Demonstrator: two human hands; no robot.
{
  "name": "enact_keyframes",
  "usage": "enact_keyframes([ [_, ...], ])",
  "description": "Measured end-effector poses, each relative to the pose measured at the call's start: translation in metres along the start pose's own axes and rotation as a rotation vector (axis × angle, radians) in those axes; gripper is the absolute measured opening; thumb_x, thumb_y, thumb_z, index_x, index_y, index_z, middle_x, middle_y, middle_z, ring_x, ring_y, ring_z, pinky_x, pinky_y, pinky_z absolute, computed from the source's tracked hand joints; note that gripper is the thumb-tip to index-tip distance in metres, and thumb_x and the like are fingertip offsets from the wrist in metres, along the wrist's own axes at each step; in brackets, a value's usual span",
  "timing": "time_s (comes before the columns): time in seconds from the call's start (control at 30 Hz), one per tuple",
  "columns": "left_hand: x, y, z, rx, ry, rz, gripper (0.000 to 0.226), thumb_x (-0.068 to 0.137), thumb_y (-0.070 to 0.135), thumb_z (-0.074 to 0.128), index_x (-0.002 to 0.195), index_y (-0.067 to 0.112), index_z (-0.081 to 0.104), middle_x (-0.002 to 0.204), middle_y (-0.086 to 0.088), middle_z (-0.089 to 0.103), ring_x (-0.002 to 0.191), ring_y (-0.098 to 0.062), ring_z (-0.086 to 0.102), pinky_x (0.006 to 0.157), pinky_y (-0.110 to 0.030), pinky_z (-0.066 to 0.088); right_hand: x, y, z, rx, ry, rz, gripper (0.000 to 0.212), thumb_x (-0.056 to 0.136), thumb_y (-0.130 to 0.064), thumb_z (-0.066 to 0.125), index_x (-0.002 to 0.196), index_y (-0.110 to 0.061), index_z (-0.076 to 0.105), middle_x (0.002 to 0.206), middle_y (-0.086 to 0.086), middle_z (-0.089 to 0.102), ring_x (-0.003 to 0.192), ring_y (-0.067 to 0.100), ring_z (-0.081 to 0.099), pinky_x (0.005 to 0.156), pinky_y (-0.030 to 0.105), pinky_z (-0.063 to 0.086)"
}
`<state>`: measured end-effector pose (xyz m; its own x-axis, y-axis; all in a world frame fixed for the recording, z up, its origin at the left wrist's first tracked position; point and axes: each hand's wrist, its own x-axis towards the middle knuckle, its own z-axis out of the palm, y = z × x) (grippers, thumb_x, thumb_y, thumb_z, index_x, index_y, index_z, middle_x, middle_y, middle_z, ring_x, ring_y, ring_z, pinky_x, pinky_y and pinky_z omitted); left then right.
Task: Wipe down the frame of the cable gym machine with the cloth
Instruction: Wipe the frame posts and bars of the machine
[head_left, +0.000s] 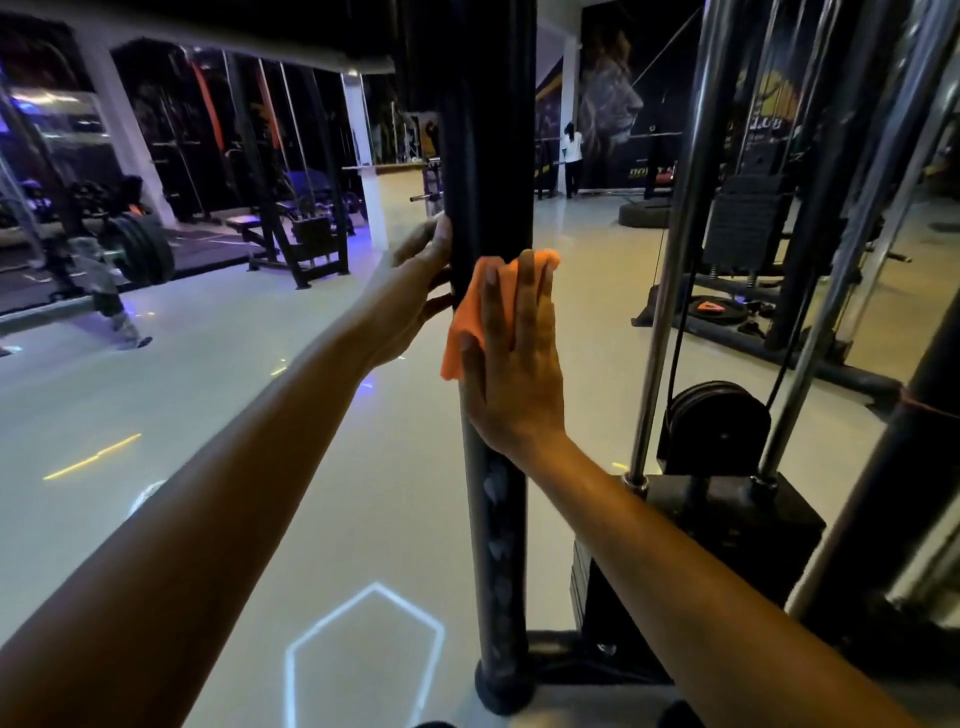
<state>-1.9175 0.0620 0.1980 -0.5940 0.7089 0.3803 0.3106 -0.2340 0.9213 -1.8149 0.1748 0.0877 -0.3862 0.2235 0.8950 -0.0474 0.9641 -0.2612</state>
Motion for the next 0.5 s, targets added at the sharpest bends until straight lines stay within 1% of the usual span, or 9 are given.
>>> enact_keyframes([
  [0.07, -0.005, -0.012, -0.001, 0.004, -0.019, -0.011, 0.051, 0.115, 0.045, 0.047, 0.158, 0.017, 0.049, 0.137, -0.003, 0.069, 0.126, -0.021, 0.068, 0.100, -0.036, 0.054, -0.043, 0.009, 0.007, -0.018, -0.068, 0.001, 0.078, 0.115, -0.037, 0.052, 0.173, -0.014, 0.005, 0.180, 0.017, -0.013, 0.167, 0.040, -0.012, 0.130, 0.066, 0.023],
  [0.13, -0.011, -0.021, -0.003, 0.018, -0.036, -0.026, 0.052, 0.115, 0.044, 0.047, 0.160, 0.018, 0.047, 0.140, -0.004, 0.067, 0.130, -0.022, 0.066, 0.105, -0.040, 0.054, -0.077, 0.016, 0.011, -0.037, -0.130, -0.007, 0.077, 0.115, -0.034, 0.053, 0.173, -0.012, 0.008, 0.180, 0.020, -0.011, 0.167, 0.041, -0.013, 0.129, 0.067, 0.020],
  [0.23, -0.014, -0.025, -0.003, 0.021, -0.047, -0.030, 0.052, 0.115, 0.042, 0.048, 0.163, 0.022, 0.043, 0.149, -0.005, 0.063, 0.137, -0.023, 0.063, 0.112, -0.044, 0.054, -0.060, 0.008, 0.007, -0.047, -0.118, -0.017, 0.074, 0.116, -0.037, 0.050, 0.174, -0.012, 0.011, 0.181, 0.022, -0.007, 0.166, 0.044, -0.012, 0.131, 0.067, 0.013],
  [0.3, -0.014, -0.023, -0.001, 0.006, -0.043, -0.034, 0.053, 0.114, 0.042, 0.048, 0.164, 0.024, 0.042, 0.152, -0.003, 0.062, 0.138, -0.022, 0.062, 0.110, -0.042, 0.055, -0.025, -0.003, 0.003, -0.042, -0.056, -0.002, 0.073, 0.115, -0.040, 0.050, 0.173, -0.011, 0.015, 0.181, 0.022, -0.002, 0.166, 0.046, -0.010, 0.133, 0.065, 0.009],
  [0.37, -0.015, -0.022, 0.000, -0.004, -0.030, -0.039, 0.052, 0.115, 0.041, 0.047, 0.163, 0.023, 0.042, 0.153, -0.003, 0.061, 0.138, -0.021, 0.061, 0.103, -0.036, 0.056, -0.006, -0.008, 0.005, -0.054, 0.001, 0.011, 0.072, 0.115, -0.040, 0.049, 0.172, -0.011, 0.017, 0.180, 0.023, 0.003, 0.167, 0.047, -0.006, 0.133, 0.063, 0.009],
  [0.43, -0.018, -0.024, 0.002, -0.011, -0.021, -0.045, 0.052, 0.116, 0.041, 0.046, 0.164, 0.022, 0.042, 0.152, -0.002, 0.062, 0.138, -0.020, 0.061, 0.103, -0.035, 0.054, -0.024, -0.003, 0.009, -0.040, -0.002, -0.006, 0.073, 0.115, -0.037, 0.050, 0.172, -0.011, 0.014, 0.180, 0.025, 0.003, 0.166, 0.049, -0.004, 0.133, 0.064, 0.011],
  [0.5, -0.023, -0.031, 0.005, -0.008, 0.006, -0.060, 0.051, 0.115, 0.042, 0.048, 0.162, 0.023, 0.044, 0.145, 0.003, 0.066, 0.132, -0.014, 0.064, 0.102, -0.034, 0.053, -0.074, 0.011, 0.017, -0.035, -0.081, -0.043, 0.075, 0.115, -0.032, 0.049, 0.172, -0.014, 0.004, 0.179, 0.027, 0.001, 0.165, 0.052, -0.005, 0.131, 0.066, 0.014],
])
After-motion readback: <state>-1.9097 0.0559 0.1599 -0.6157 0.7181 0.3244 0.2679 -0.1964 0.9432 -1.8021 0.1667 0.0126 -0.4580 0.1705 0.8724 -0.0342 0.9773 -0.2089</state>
